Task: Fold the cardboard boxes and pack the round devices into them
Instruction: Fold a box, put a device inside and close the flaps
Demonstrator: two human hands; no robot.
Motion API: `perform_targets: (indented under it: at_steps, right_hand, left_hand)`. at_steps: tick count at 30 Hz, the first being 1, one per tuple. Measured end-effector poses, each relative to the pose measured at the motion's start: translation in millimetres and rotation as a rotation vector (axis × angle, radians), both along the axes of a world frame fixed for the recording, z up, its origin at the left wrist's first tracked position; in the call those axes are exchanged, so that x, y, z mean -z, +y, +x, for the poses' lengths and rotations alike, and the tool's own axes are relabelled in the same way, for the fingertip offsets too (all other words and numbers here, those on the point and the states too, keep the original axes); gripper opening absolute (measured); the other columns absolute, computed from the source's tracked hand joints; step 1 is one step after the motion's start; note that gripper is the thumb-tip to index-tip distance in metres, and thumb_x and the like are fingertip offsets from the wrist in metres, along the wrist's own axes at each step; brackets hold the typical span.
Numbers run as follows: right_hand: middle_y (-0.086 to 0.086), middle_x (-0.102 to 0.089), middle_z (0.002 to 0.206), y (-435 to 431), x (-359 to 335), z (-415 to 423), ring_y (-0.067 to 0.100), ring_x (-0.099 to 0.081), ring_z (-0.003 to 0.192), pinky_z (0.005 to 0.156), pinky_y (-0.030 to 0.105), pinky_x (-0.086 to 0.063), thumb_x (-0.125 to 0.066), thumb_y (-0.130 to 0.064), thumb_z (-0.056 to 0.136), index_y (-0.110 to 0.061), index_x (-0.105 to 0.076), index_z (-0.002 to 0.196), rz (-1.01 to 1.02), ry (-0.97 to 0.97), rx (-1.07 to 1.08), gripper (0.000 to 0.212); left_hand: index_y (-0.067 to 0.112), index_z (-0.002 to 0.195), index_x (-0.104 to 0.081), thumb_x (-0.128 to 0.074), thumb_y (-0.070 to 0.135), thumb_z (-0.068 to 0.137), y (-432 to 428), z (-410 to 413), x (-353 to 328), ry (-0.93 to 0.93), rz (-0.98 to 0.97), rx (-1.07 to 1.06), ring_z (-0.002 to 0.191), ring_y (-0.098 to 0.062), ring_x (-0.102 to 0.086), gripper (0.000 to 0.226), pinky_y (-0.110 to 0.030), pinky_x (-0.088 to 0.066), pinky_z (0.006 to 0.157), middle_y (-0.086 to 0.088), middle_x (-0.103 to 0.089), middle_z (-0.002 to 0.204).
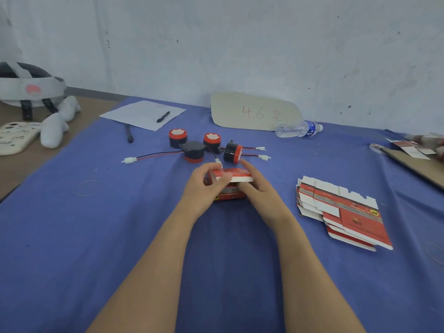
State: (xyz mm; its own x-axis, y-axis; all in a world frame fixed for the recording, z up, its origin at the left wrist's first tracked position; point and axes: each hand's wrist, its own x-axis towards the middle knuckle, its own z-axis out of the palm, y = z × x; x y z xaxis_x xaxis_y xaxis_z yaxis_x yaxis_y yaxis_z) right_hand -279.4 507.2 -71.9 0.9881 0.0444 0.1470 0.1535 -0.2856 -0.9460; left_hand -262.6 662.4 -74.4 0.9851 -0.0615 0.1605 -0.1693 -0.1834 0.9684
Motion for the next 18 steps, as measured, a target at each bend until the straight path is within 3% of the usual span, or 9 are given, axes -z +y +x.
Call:
perform_targets:
  at_steps: [2, 5, 9, 10, 12, 13, 15, 18]
  right_hand:
    - [-0.010, -0.052, 0.132, 0, 2, 1, -0.008, -0.052, 0.106, 0.080, 0.005, -0.043, -0.046, -0.012, 0.097, -0.032, -0.041, 0.141, 0.018, 0.000, 0.010, 0.049]
    - [-0.009, -0.056, 0.128, 0, 2, 2, 0.002, -0.054, 0.111, 0.084, 0.015, -0.043, -0.043, -0.011, 0.096, -0.034, -0.050, 0.132, 0.080, 0.053, 0.005, 0.044]
    - [-0.012, -0.058, 0.118, 3, 0, 1, -0.007, -0.056, 0.097, 0.075, 0.005, -0.044, -0.048, -0.018, 0.098, -0.033, -0.054, 0.122, 0.016, 0.003, 0.061, 0.029]
    - [-0.010, -0.058, 0.118, 4, 0, 2, -0.006, -0.056, 0.096, 0.074, 0.004, -0.044, -0.048, -0.016, 0.098, -0.029, -0.056, 0.123, -0.003, -0.017, 0.078, 0.029]
    - [-0.006, -0.060, 0.116, 6, 1, 2, -0.004, -0.056, 0.096, 0.074, 0.003, -0.044, -0.048, -0.010, 0.097, -0.024, -0.059, 0.119, -0.023, -0.047, 0.109, 0.028]
    - [-0.005, -0.061, 0.114, 7, 0, 2, -0.002, -0.057, 0.095, 0.074, 0.005, -0.044, -0.049, -0.010, 0.096, -0.024, -0.061, 0.116, -0.020, -0.051, 0.123, 0.026]
    - [-0.005, -0.066, 0.107, 9, 0, 2, 0.002, -0.059, 0.093, 0.075, 0.010, -0.045, -0.053, -0.019, 0.096, -0.022, -0.066, 0.109, 0.022, -0.034, 0.154, 0.019]
    - [-0.009, -0.068, 0.090, 13, 0, 3, -0.002, -0.061, 0.079, 0.064, 0.007, -0.044, -0.055, -0.031, 0.096, -0.024, -0.068, 0.096, 0.098, -0.005, 0.230, 0.015]
  left_hand:
    - [0.029, 0.119, -0.060, -0.064, 0.037, 0.089, 1, 1, 1, -0.060, 0.082, -0.021, 0.102, -0.011, -0.052, 0.032, -0.022, -0.047, 0.085, 0.007, -0.052, 0.120]
    - [0.024, 0.123, -0.059, -0.062, 0.035, 0.091, 1, 1, 0, -0.136, 0.183, -0.054, 0.098, -0.006, -0.048, 0.034, -0.015, -0.041, 0.082, 0.011, -0.050, 0.116]
    - [0.021, 0.124, -0.060, -0.060, 0.030, 0.093, 1, 2, 2, -0.196, 0.235, -0.052, 0.105, -0.008, -0.050, 0.032, 0.000, -0.039, 0.077, 0.007, -0.051, 0.121]
    - [0.021, 0.124, -0.060, -0.059, 0.028, 0.094, 1, 3, 3, -0.197, 0.252, -0.049, 0.113, -0.013, -0.050, 0.031, -0.003, -0.039, 0.086, 0.005, -0.050, 0.127]
    - [0.023, 0.124, -0.060, -0.058, 0.023, 0.095, 0, 5, 4, -0.177, 0.283, -0.054, 0.126, -0.020, -0.043, 0.029, -0.025, -0.038, 0.106, 0.001, -0.046, 0.137]
    - [0.023, 0.123, -0.061, -0.057, 0.020, 0.095, -1, 4, 3, -0.169, 0.278, -0.058, 0.127, -0.020, -0.043, 0.028, -0.032, -0.038, 0.108, 0.002, -0.047, 0.134]
    - [0.023, 0.117, -0.063, -0.057, 0.015, 0.093, -2, 2, 2, -0.171, 0.243, -0.062, 0.120, -0.015, -0.048, 0.026, -0.029, -0.042, 0.102, 0.008, -0.049, 0.120]
    - [0.022, 0.112, -0.066, -0.050, 0.010, 0.093, -7, 1, -1, -0.100, 0.135, -0.092, 0.112, -0.012, -0.054, 0.027, -0.027, -0.048, 0.096, 0.006, -0.056, 0.119]
